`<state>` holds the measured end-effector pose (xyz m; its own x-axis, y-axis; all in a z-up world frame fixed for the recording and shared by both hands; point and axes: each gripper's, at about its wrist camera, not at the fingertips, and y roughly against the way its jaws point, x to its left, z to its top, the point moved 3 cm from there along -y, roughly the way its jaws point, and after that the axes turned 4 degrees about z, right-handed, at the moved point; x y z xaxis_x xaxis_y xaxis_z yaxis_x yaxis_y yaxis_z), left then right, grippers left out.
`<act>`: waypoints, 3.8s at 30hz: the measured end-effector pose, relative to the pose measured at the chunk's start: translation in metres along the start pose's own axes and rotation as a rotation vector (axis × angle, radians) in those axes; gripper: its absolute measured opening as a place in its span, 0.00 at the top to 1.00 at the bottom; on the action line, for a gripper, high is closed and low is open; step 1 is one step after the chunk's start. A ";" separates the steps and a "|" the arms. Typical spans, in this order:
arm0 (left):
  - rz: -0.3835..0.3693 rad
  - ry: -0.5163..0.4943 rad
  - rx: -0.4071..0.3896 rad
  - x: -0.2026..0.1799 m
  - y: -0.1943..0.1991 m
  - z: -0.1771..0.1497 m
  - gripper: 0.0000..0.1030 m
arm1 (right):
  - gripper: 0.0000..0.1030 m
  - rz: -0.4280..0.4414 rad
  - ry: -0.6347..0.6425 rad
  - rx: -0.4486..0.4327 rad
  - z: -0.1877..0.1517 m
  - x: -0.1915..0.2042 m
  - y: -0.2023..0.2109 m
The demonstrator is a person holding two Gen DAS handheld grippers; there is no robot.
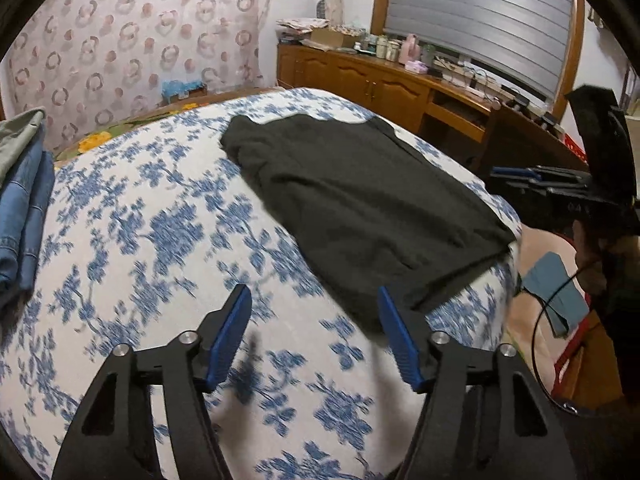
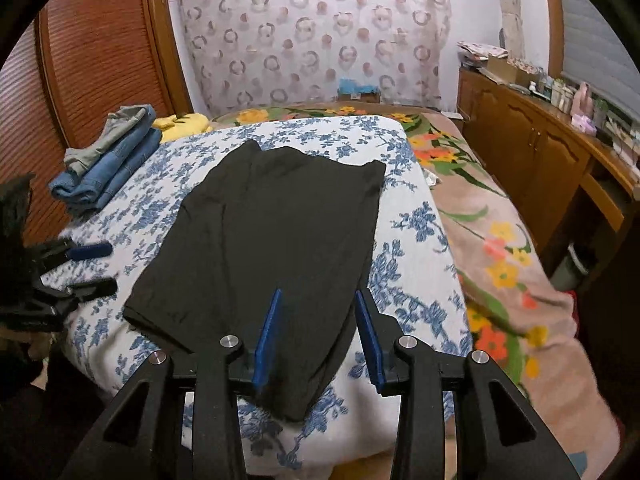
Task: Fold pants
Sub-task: 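Reach both grippers to the black garment's end and close on it, then lift the held garment end up with both grippers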
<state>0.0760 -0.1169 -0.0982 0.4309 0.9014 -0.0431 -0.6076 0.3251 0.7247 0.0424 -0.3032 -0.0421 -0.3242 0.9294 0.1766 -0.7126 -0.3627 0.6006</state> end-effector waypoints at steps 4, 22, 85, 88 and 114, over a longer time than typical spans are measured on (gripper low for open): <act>-0.033 -0.023 0.013 -0.014 -0.001 -0.006 0.45 | 0.62 0.007 -0.014 0.009 -0.008 0.004 -0.002; -0.076 -0.079 0.009 -0.039 -0.007 -0.011 0.84 | 0.62 0.031 -0.032 0.045 -0.026 0.010 -0.008; 0.014 0.029 -0.272 0.028 0.093 0.048 0.92 | 0.91 0.190 0.160 -0.155 0.036 0.074 0.046; 0.012 0.054 -0.228 0.038 0.071 0.042 0.92 | 0.91 0.198 0.148 -0.112 0.036 0.070 0.025; 0.313 -0.074 -0.429 0.117 0.081 0.263 0.93 | 0.92 0.118 0.225 -0.386 0.298 0.080 -0.043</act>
<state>0.2532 -0.0603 0.1360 0.2219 0.9564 0.1901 -0.9261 0.1457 0.3481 0.2330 -0.1928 0.1784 -0.5135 0.8577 0.0266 -0.8285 -0.5036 0.2450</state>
